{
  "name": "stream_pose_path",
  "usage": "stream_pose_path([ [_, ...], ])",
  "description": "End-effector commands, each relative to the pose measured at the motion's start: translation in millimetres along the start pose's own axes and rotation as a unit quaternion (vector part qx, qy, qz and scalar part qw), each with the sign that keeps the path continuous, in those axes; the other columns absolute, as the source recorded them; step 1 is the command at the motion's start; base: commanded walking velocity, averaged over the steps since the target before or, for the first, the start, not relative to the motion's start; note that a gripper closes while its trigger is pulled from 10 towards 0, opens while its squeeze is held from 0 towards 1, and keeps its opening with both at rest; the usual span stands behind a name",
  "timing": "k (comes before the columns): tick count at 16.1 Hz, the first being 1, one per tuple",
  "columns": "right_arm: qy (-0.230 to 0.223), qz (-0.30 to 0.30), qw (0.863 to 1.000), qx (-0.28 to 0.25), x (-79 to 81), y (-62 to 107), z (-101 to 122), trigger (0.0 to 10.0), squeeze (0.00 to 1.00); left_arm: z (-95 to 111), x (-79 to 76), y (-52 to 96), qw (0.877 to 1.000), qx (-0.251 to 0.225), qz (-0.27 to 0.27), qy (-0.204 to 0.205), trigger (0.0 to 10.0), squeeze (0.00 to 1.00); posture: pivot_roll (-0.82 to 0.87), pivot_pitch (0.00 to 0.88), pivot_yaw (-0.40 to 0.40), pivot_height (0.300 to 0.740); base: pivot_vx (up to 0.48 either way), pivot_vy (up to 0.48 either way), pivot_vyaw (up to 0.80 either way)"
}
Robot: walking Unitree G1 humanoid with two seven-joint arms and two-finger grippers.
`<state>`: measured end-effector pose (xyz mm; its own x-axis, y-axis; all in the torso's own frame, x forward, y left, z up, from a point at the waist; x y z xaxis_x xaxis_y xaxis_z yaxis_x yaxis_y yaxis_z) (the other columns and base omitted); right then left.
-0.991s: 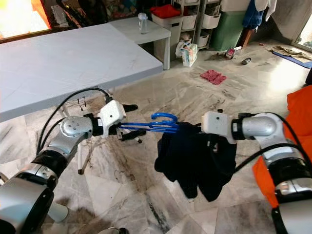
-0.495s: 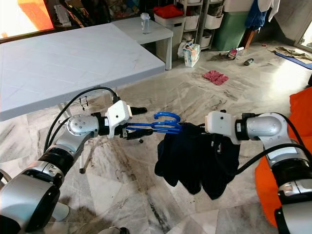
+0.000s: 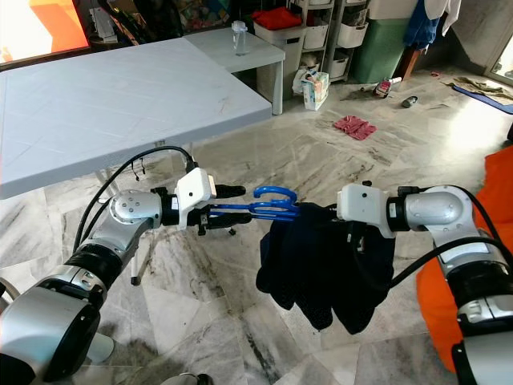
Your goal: Hang hanger
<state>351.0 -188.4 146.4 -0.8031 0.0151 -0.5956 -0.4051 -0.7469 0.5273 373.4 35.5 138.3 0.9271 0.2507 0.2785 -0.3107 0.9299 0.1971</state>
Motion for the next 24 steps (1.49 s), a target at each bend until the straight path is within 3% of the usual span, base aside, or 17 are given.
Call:
stream_pose_path([
  [1,0.015,-0.014,1.0,-0.003,-6.6,5.3,4,10.0,0.0,3,0.3,-0.6,1.0,0.0,-0.011,-0.004,0.0,0.0,-0.07,0.0,0.04,0.74,0.0,0.0,0.0],
  [18,0.024,-0.05,0.998,0.002,-18.9,3.0,3,10.0,0.0,-7,-5.5,1.1,0.999,0.021,-0.028,0.008,0.0,0.0,-0.07,0.0,0.032,0.74,0.0,0.0,0.0],
  [19,0.02,-0.048,0.999,0.003,-18.5,2.0,3,10.0,0.81,-7,-6.0,1.5,0.999,0.02,-0.026,0.01,0.0,0.0,-0.07,0.0,0.032,0.74,0.0,0.0,0.0],
  [20,0.012,-0.045,0.999,0.0,-17.6,1.2,3,10.0,1.0,-8,-6.3,1.6,0.999,0.019,-0.026,0.011,0.0,0.0,-0.07,0.0,0.03,0.74,0.0,0.0,0.0],
  [22,0.0,-0.047,0.999,-0.002,-19.8,-0.2,3,10.0,1.0,-11,-6.3,2.4,1.0,0.014,-0.014,0.023,0.0,0.0,-0.06,0.0,0.026,0.74,0.0,0.0,0.0],
  [24,0.009,-0.068,0.998,0.006,-28.7,0.0,2,10.0,1.0,-13,-4.1,4.1,0.998,-0.009,0.011,0.06,0.0,0.0,-0.06,0.0,0.024,0.74,0.0,0.0,0.0],
])
Point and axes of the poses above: a point about 5 cm out from each wrist's last joint towards the gripper, its own y axis pointing back from the gripper into the wrist, its own z axis along the axis of the wrist's last joint, x = y × z, the point moved 6 cm from there along -y, pointing out of the wrist towards the gripper, and after that the axes turned 6 degrees about y, right-handed, at the moved point
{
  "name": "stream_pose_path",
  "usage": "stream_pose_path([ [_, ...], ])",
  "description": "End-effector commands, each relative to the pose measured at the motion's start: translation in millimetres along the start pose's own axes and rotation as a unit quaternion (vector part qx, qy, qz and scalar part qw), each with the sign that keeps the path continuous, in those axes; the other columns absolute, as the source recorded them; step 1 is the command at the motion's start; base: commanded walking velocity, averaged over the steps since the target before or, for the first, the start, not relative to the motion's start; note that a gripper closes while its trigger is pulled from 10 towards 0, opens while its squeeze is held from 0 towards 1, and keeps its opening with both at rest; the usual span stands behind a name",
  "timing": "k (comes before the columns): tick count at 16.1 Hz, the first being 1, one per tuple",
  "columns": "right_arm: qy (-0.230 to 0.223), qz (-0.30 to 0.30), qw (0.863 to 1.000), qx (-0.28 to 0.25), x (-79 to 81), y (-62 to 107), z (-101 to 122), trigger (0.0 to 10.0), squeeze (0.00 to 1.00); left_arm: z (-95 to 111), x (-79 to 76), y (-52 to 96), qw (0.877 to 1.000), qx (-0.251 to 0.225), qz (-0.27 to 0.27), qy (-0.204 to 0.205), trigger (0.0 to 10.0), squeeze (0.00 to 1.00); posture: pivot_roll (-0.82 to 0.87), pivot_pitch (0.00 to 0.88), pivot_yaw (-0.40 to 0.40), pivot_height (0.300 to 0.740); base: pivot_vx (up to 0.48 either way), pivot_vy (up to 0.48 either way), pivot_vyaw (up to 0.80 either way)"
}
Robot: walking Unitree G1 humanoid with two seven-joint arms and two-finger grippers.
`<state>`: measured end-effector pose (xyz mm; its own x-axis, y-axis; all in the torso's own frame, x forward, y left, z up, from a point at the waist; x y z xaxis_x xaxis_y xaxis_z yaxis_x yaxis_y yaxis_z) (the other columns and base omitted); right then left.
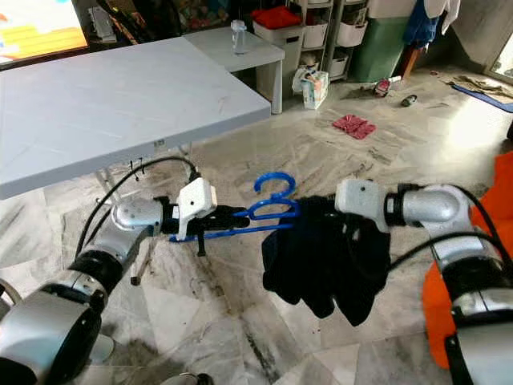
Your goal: Hang hanger
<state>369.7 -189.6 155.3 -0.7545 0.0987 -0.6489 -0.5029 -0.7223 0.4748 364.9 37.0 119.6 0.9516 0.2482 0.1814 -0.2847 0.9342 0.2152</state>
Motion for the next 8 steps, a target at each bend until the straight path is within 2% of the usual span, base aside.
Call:
stream_pose_path([
  [1,0.018,-0.029,0.999,-0.001,-14.5,1.5,5,10.0,1.0,0,6.9,4.7,0.999,-0.019,0.034,0.021,0.0,0.0,-0.06,0.0,0.02,0.74,0.0,0.0,0.0],
  [4,0.027,-0.072,0.997,0.012,-27.9,1.6,4,10.0,1.0,-9,4.0,5.9,0.996,-0.036,0.061,0.046,0.0,0.0,-0.06,0.0,0.014,0.74,0.0,0.0,0.0],
  [6,0.024,-0.101,0.995,0.008,-32.3,-2.5,4,10.0,1.0,1,11.7,7.2,0.987,-0.092,0.099,0.088,0.0,0.0,-0.06,0.0,0.015,0.74,0.0,0.0,0.0],
  [8,0.017,-0.113,0.993,0.004,-31.0,-7.5,4,10.0,1.0,6,15.0,8.3,0.981,-0.119,0.121,0.098,0.0,0.0,-0.05,0.0,0.011,0.74,0.0,0.0,0.0],
])
Point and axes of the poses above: a point about 5 cm out from each wrist's last joint towards the gripper, its own y axis pointing back from the gripper into the wrist, its own z axis along the axis of the wrist's last joint, x = y × z, the point moved 6 cm from there along -y, pointing out of the wrist towards the gripper, and after that the axes turned 6 degrees about y, right-handed, at the moved point
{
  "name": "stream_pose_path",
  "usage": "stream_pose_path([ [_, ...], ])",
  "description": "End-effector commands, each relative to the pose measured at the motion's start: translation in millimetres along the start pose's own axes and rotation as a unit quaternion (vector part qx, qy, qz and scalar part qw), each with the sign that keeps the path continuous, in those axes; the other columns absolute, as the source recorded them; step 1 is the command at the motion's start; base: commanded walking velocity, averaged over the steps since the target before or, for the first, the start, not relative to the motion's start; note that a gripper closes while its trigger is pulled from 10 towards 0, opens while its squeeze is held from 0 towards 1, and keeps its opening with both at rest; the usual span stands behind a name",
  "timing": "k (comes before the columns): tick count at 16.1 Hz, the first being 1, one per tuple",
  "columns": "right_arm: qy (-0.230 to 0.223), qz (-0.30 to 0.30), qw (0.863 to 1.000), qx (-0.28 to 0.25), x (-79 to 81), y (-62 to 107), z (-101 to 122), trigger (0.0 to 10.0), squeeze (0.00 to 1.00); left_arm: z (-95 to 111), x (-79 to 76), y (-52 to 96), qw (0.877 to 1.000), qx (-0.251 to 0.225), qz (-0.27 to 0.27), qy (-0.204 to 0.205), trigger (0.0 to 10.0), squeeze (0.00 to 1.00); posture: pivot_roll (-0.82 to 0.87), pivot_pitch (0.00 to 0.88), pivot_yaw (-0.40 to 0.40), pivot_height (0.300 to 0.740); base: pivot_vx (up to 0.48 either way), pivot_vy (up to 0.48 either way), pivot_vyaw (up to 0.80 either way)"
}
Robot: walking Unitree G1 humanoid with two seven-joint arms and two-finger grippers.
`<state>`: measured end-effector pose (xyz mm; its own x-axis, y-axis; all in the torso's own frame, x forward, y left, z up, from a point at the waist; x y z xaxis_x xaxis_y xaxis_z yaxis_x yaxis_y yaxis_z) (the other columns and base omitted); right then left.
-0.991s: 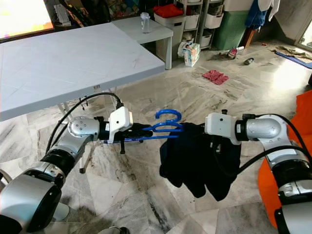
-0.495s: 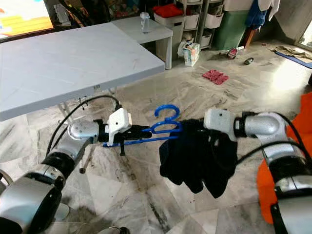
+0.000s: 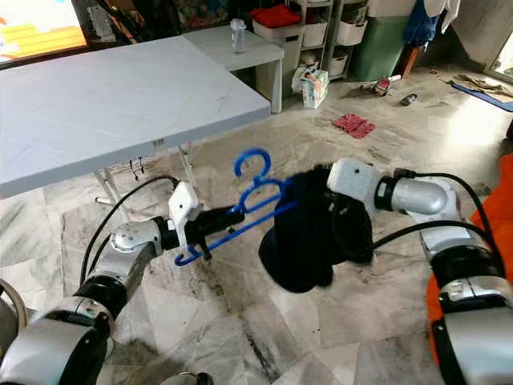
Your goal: Hang hanger
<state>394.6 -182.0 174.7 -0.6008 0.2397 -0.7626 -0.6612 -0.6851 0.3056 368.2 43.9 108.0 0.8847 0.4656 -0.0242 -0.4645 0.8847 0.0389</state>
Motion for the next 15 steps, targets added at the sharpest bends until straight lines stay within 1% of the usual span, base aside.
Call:
stream_pose_path([
  [1,-0.001,-0.007,1.0,0.008,2.9,-3.4,-4,10.0,1.0,26,9.8,-0.5,0.997,-0.066,0.033,0.003,0.0,0.0,-0.05,0.0,0.009,0.74,0.0,0.0,0.0],
  [2,-0.002,-0.016,1.0,0.009,3.3,-5.2,-4,10.0,1.0,26,9.9,-0.6,0.997,-0.071,0.038,0.006,0.0,0.0,-0.05,0.0,0.008,0.74,0.0,0.0,0.0],
  [4,-0.002,-0.057,0.998,0.018,-3.7,-8.8,-6,10.0,1.0,22,10.2,-2.0,0.996,-0.067,0.051,0.02,0.0,0.0,-0.04,0.0,0.006,0.74,0.0,0.0,0.0],
  [5,-0.019,-0.143,0.989,0.016,-25.7,-9.2,-3,10.0,1.0,19,8.4,-5.3,0.995,-0.062,0.059,0.042,0.0,0.0,-0.04,0.0,0.01,0.74,0.0,0.0,0.0],
  [6,-0.021,-0.161,0.987,0.015,-30.0,-8.8,-2,10.0,1.0,19,7.8,-5.6,0.995,-0.064,0.06,0.043,0.0,0.0,-0.04,0.0,0.01,0.74,0.0,0.0,0.0],
  [7,-0.046,-0.209,0.977,0.018,-39.2,-6.9,-5,10.0,1.0,17,5.8,-5.8,0.995,-0.065,0.062,0.042,0.0,0.0,-0.05,0.0,0.014,0.74,0.0,0.0,0.0],
  [8,-0.075,-0.224,0.971,0.022,-36.6,-8.3,-9,10.0,1.0,17,3.8,-6.3,0.995,-0.065,0.061,0.043,0.0,0.0,-0.05,0.0,0.015,0.74,0.0,0.0,0.0],
  [9,-0.096,-0.224,0.97,0.025,-27.6,-12.2,-13,10.0,1.0,18,2.5,-7.1,0.995,-0.07,0.062,0.045,0.0,0.0,-0.05,0.0,0.015,0.74,0.0,0.0,0.0],
  [11,-0.15,-0.209,0.966,0.025,5.6,-29.8,-17,10.0,1.0,23,-0.9,-9.7,0.995,-0.071,0.06,0.043,0.0,0.0,-0.04,0.0,0.022,0.74,0.0,0.0,0.0],
  [12,-0.164,-0.204,0.965,0.026,14.7,-34.1,-17,10.0,1.0,23,-0.4,-9.1,0.995,-0.07,0.061,0.041,0.0,0.0,-0.04,0.0,0.024,0.74,0.0,0.0,0.0],
  [13,-0.177,-0.203,0.963,0.024,18.3,-35.9,-17,10.0,1.0,24,-0.2,-8.6,0.995,-0.07,0.061,0.041,0.0,0.0,-0.04,0.0,0.026,0.74,0.0,0.0,0.0],
  [14,-0.21,-0.195,0.958,0.022,26.3,-38.8,-19,10.0,0.85,23,-0.2,-7.2,0.995,-0.067,0.06,0.038,0.0,0.0,-0.04,0.0,0.025,0.74,0.0,0.0,0.0],
  [15,-0.234,-0.192,0.953,0.025,30.9,-40.3,-21,10.0,0.63,23,-0.2,-6.2,0.995,-0.066,0.06,0.039,0.0,0.0,-0.04,0.0,0.025,0.74,0.0,0.0,0.0],
])
Point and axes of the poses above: a point about 5 cm out from each wrist's last joint towards the gripper, its own y axis pointing back from the gripper into the wrist, its own z axis along the axis of the wrist's last joint, x = y × z, the point moved 6 cm from there along -y, pointing out of the wrist towards the gripper, and after that the axes turned 6 degrees about y, right-handed, at the moved point
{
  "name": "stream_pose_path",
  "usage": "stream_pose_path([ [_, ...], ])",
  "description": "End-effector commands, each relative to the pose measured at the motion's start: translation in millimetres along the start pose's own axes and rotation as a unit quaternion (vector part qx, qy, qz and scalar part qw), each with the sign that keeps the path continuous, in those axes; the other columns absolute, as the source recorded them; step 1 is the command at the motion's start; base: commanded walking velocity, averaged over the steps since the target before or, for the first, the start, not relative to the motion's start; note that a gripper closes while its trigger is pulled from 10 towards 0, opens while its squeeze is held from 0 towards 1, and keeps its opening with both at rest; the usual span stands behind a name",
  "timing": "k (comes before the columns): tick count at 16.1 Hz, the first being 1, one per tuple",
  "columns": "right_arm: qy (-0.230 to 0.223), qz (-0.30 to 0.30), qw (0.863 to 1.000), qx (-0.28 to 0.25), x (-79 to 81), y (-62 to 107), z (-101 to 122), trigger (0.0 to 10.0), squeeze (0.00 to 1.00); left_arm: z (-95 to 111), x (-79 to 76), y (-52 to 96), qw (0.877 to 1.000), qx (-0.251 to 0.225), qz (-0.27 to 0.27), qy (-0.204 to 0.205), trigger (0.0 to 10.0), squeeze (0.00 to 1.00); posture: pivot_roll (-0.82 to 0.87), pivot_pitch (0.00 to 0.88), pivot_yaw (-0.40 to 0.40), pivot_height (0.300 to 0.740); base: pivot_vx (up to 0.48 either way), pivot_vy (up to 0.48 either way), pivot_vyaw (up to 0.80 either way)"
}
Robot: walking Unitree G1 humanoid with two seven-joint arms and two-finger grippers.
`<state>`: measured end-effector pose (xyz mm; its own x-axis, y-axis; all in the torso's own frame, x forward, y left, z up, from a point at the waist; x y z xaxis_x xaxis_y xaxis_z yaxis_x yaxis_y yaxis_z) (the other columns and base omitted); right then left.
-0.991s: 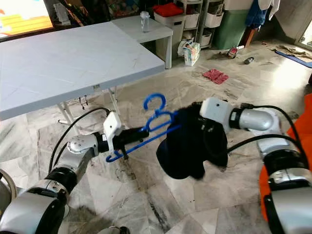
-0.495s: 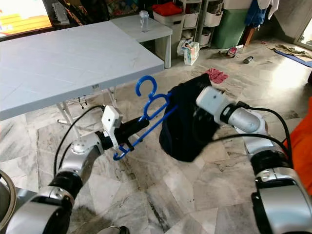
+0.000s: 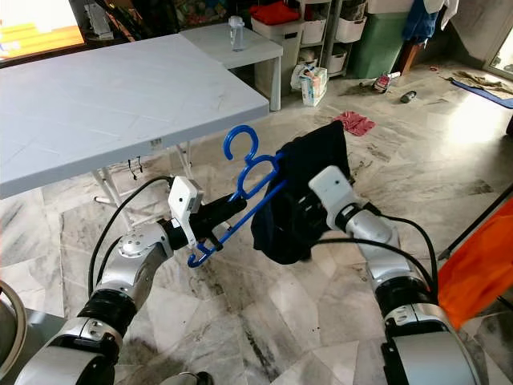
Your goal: Hang hanger
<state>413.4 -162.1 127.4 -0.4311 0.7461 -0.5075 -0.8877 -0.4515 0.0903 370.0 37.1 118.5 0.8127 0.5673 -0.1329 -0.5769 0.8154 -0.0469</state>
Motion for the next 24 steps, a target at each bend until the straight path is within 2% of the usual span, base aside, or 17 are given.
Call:
stream_pose_path([
  [1,-0.018,-0.007,1.0,0.005,0.5,1.2,-3,10.0,0.19,14,-0.5,-0.3,1.0,-0.019,-0.004,-0.015,0.0,0.0,-0.04,0.0,0.024,0.74,0.0,0.0,0.0],
  [2,-0.018,-0.011,1.0,0.007,-0.2,1.4,-4,10.0,0.0,14,-0.7,-0.1,1.0,-0.019,-0.004,-0.015,0.0,0.0,-0.04,0.0,0.024,0.74,0.0,0.0,0.0],
  [5,-0.013,-0.04,0.997,0.063,3.1,-0.9,-23,10.0,0.0,25,-10.0,-2.0,0.999,-0.034,-0.022,-0.02,0.0,0.0,-0.03,0.0,0.019,0.74,0.0,0.0,0.0],
  [6,-0.02,-0.052,0.996,0.071,4.2,-3.0,-25,0.5,0.0,26,-11.5,-1.9,0.999,-0.035,-0.024,-0.02,0.0,0.0,-0.03,0.0,0.016,0.74,0.0,0.0,0.0],
  [7,-0.022,-0.062,0.995,0.077,3.7,-4.1,-27,0.0,0.0,27,-11.8,-1.7,0.999,-0.035,-0.024,-0.019,0.0,0.0,-0.03,0.0,0.015,0.74,0.0,0.0,0.0],
  [12,-0.015,-0.114,0.988,0.1,-5.4,-7.5,-29,0.0,0.0,32,-19.2,-1.5,0.998,-0.04,-0.035,-0.018,0.0,0.0,-0.02,0.0,0.008,0.74,0.0,0.0,0.0],
  [14,-0.014,-0.155,0.982,0.105,-19.2,-5.1,-29,0.0,0.0,34,-21.1,-1.3,0.998,-0.041,-0.037,-0.019,0.0,0.0,-0.02,0.0,0.006,0.74,0.0,0.0,0.0],
  [18,-0.074,-0.216,0.967,0.111,-37.0,4.2,-37,0.0,0.0,35,-27.0,-1.7,0.998,-0.043,-0.045,-0.014,0.0,0.0,-0.02,0.0,0.006,0.74,0.0,0.0,0.0],
  [24,-0.167,-0.248,0.949,0.096,-44.2,7.1,-39,0.0,0.0,29,-27.2,-0.5,0.999,-0.029,-0.042,-0.013,0.0,0.0,-0.03,0.0,0.007,0.74,0.0,0.0,0.0],
])
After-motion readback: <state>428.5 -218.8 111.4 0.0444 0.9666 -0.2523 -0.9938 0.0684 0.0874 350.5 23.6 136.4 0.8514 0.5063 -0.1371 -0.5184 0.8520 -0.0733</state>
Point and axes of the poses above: a point about 5 cm out from each wrist's last joint towards the gripper, its own y axis pointing back from the gripper into the wrist, its own z axis along the axis of the wrist's last joint, x = y × z, the point moved 6 cm from there along -y, pointing out of the wrist towards the gripper, and after that the axes turned 6 degrees about y, right-handed, at the moved point
